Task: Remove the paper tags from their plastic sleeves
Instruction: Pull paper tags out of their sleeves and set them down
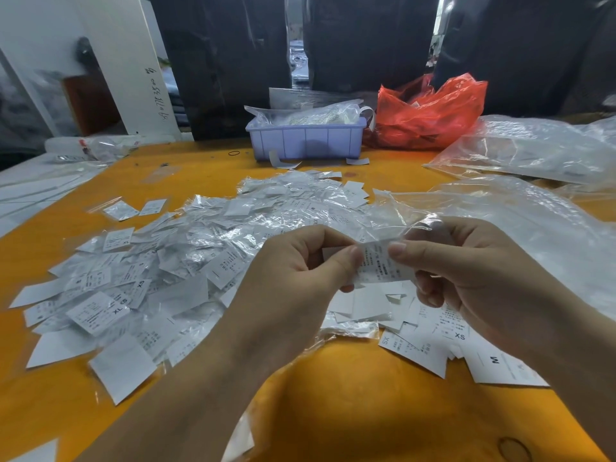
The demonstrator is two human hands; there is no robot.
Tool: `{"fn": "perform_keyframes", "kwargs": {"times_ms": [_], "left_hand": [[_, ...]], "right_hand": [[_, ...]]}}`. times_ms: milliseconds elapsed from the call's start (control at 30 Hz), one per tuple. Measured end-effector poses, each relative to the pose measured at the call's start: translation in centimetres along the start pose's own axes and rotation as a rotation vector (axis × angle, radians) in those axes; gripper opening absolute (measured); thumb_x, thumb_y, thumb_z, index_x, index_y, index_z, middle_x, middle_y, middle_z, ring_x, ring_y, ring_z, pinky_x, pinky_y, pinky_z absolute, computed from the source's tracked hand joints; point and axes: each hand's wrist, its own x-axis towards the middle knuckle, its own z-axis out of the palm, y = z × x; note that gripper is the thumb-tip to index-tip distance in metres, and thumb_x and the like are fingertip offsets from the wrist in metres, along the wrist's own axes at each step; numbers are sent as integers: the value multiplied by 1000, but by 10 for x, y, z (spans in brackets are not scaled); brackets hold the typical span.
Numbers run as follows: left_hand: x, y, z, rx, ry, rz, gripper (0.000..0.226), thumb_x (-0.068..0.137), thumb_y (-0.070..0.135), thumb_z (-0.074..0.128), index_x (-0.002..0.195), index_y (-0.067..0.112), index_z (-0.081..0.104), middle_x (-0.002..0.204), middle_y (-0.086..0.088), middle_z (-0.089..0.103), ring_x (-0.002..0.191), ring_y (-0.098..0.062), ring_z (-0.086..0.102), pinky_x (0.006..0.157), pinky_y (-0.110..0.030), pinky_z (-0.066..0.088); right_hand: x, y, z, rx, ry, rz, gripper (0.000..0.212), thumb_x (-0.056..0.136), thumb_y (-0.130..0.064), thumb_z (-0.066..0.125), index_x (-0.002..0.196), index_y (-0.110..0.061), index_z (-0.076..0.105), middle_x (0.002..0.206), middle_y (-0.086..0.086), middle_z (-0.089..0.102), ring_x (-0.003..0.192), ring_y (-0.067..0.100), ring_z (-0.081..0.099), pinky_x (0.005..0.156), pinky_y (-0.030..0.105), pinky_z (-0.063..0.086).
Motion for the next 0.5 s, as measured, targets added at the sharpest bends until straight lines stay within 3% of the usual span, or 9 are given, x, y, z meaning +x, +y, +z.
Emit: {"fn": "perform_keyframes", "kwargs": {"times_ms": [200,300,500], "left_hand": [[1,-1,-2,-88,54,-26,12,90,21,64,81,20,72,56,13,62,51,0,53,48,-11,40],[2,-1,-3,-159,74,-77,13,89,18,65,79,19,73,56,9,60,50,-3,49,47,-14,40],[5,-1,-7,-232,91,-135,11,85,20,66,77,17,74,56,3,58,49,-5,45,45,-16,39]], "right_hand": [[0,-1,1,-27,-56,-36,13,68,-23,83,63,-18,72,56,3,48,49,10,43,45,21,39],[0,-2,-2,-7,4,-29,20,60,-26,86,69,-14,73,55,3,48,48,9,44,44,21,39],[1,-7,-9,26,105,-62,18,54,-29,77,61,-16,68,53,4,45,47,13,41,42,22,37]]}}
